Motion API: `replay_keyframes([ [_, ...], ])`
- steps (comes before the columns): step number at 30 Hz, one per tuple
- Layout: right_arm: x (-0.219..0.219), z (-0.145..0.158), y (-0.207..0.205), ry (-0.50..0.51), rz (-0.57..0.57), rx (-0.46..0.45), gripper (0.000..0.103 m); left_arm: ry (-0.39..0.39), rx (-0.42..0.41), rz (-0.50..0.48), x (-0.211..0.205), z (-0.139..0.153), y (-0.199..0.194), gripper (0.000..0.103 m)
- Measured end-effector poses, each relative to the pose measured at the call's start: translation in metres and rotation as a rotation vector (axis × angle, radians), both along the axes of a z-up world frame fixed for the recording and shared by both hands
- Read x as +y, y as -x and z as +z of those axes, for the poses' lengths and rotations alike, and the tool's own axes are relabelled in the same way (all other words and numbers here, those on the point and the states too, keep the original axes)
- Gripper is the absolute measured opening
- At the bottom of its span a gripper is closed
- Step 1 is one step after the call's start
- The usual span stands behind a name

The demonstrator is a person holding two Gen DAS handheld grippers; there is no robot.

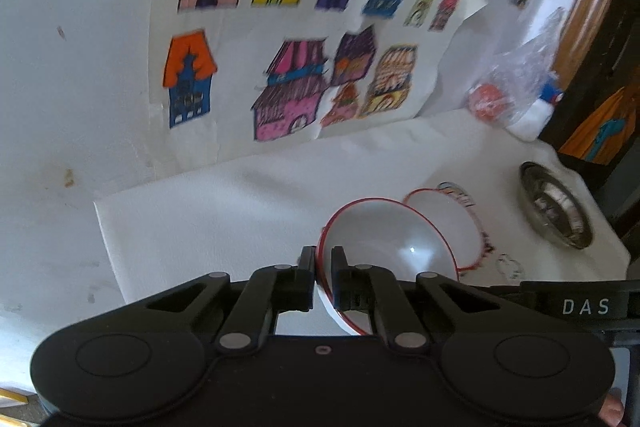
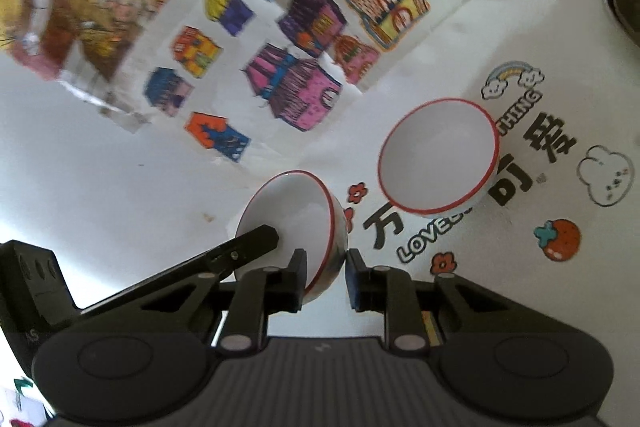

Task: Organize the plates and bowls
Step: 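Carry the white bowl into the steel bowl and open the right gripper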

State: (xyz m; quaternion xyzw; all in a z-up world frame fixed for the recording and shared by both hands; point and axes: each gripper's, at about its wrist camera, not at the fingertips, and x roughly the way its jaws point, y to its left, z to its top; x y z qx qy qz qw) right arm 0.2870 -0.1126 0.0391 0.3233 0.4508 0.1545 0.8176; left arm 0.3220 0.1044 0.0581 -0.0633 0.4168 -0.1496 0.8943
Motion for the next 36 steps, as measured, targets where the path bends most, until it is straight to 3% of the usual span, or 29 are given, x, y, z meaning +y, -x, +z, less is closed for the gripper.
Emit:
replay_keyframes([
  [5, -0.007, 0.021, 0.036, 0.03, 0.035, -0.03, 0.025, 0.02, -0.01, -0.002, -0.008, 0.019, 0.036, 0.008],
  [12, -0.003, 0.032, 0.087, 0.104, 0.097, -0.042, 0.025, 0.027, -0.004, -0.012, -0.019, 0.022, 0.093, 0.008],
  [20, -0.005, 0.019, 0.125, 0.155, 0.172, 0.023, 0.027, -0.051, 0.004, -0.065, -0.035, 0.018, 0.139, 0.008],
  [36, -0.004, 0.008, 0.128, 0.304, 0.239, 0.098, 0.027, -0.191, 0.087, -0.164, -0.064, -0.01, 0.151, 0.009],
])
